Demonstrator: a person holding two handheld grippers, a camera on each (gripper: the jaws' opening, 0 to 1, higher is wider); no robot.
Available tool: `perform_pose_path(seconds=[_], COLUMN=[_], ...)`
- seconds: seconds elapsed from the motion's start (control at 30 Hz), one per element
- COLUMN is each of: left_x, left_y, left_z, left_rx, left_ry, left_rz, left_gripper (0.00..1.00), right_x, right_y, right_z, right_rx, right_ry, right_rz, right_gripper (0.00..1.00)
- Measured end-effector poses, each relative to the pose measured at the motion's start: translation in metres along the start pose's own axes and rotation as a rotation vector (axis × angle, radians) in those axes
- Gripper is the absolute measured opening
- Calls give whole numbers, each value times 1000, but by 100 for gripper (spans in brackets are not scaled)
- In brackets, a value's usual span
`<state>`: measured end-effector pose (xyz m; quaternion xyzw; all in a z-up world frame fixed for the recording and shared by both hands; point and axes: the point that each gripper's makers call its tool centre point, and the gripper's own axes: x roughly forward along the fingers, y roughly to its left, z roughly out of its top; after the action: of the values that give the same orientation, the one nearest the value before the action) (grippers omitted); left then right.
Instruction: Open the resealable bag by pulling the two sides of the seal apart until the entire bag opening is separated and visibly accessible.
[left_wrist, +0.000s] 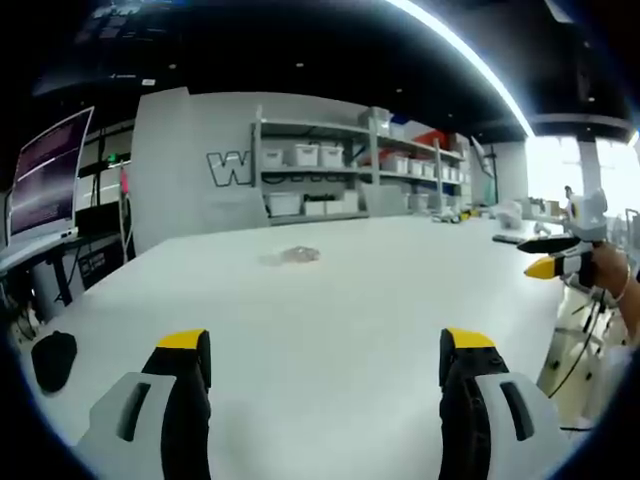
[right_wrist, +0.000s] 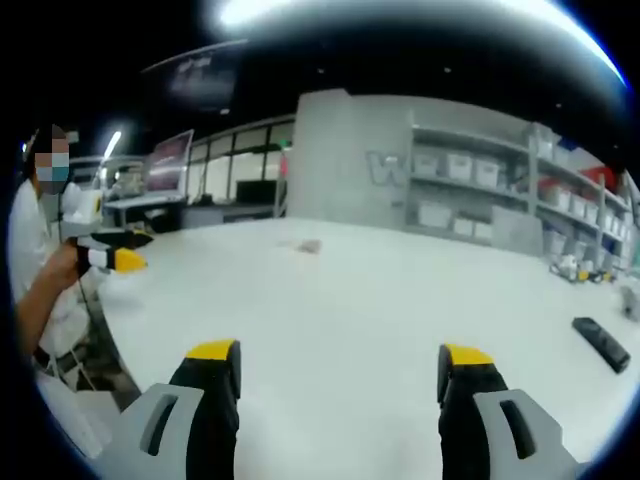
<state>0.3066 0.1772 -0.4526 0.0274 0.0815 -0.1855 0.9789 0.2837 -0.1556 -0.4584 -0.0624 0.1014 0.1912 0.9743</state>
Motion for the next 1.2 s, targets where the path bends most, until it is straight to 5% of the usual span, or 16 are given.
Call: perform_pose_path(seconds=[1.2], left_x=[-1], left_y=[-4], left_z=[4], left_rx=[9], left_ry=[0], left_rz=[-10], left_gripper=[92], right_x=[0], right_y=[3], right_z=[5], right_rx=[-13], right_ry=[-1], right_rz=[11], right_gripper=[82])
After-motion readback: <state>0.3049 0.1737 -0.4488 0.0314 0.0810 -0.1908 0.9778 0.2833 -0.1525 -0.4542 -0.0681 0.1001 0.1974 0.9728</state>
